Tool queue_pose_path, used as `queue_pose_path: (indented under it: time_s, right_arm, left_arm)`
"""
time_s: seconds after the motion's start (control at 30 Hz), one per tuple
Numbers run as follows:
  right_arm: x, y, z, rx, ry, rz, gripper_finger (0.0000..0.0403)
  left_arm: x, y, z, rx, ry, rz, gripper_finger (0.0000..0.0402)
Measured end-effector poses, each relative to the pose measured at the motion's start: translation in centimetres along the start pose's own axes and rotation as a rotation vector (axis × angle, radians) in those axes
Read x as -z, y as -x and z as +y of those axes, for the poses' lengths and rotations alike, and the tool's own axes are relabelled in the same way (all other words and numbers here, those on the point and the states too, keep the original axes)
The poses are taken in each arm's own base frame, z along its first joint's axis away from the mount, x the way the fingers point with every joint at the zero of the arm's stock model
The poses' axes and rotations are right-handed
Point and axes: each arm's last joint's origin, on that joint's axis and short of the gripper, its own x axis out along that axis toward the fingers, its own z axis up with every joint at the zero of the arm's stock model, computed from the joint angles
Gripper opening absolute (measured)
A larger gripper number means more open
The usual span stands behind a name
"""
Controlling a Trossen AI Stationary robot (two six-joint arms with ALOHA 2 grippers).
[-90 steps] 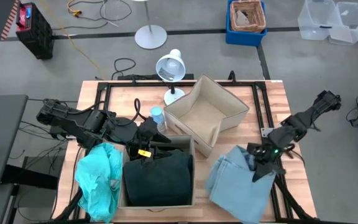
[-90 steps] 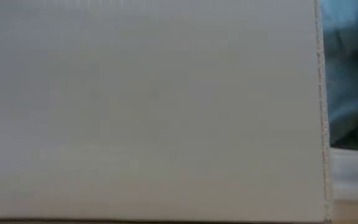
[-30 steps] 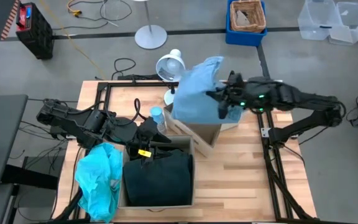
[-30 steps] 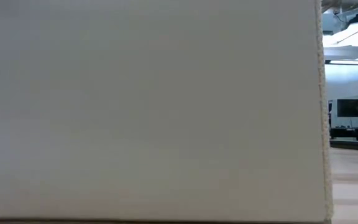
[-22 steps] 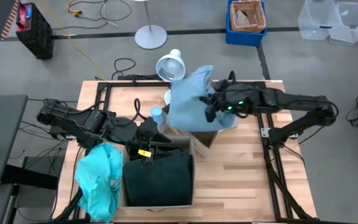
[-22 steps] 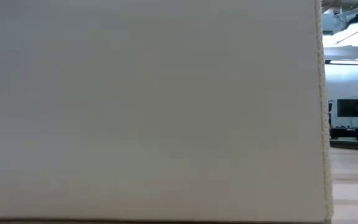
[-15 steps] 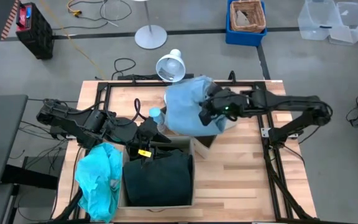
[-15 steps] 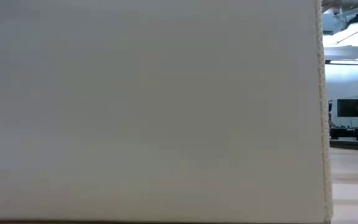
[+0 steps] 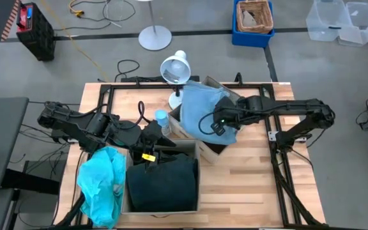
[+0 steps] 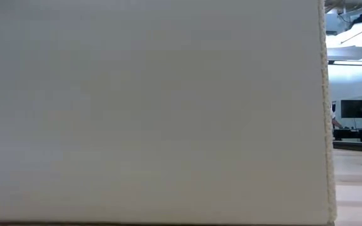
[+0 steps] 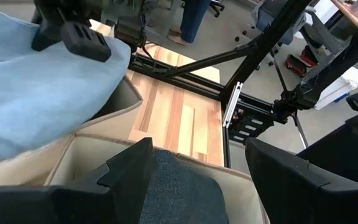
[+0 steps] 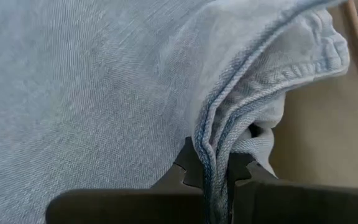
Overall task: Sort clothes
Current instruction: Put the light blue jeans into the top laundry bin
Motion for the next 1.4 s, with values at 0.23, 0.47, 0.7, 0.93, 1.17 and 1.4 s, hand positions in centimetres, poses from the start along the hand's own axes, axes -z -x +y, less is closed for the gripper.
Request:
queue_pose_path:
  time_s: [0.23,0.47,0.7,0.93,1.17,1.4]
  right_arm:
    - [0.8,-0.4,-0.4,0.087,0.016,0.089,0.0016]
    - [2.1,0.2,-1.3,0.204,-0.11,0.158,0.0014]
    - [2.1,0.2,-1.2,0.213,-0.257,0.14,0.0021]
    - [1.9,0.3,-0.8,0.168,-0.273,0.115,0.0059]
    - [2.6,2.5,-1.6,0.077,-0.265,0.071,0.0105]
    - [3.1,5.3,-4.1,0.001,-0.277,-0.019,0.0205]
  left_arm:
    - [0.0,0.0,0.0,-0.001,0.011,0.001,0.0251]
    - [0.0,0.0,0.0,0.0,0.025,0.001,0.0251]
    - [0.0,0.0,0.0,0.0,0.025,0.001,0.0251]
    - [0.0,0.0,0.0,0.0,0.018,0.001,0.0251]
    - [0.0,0.0,0.0,0.0,0.017,0.001,0.0251]
    - [0.0,0.0,0.0,0.0,0.017,0.001,0.0251]
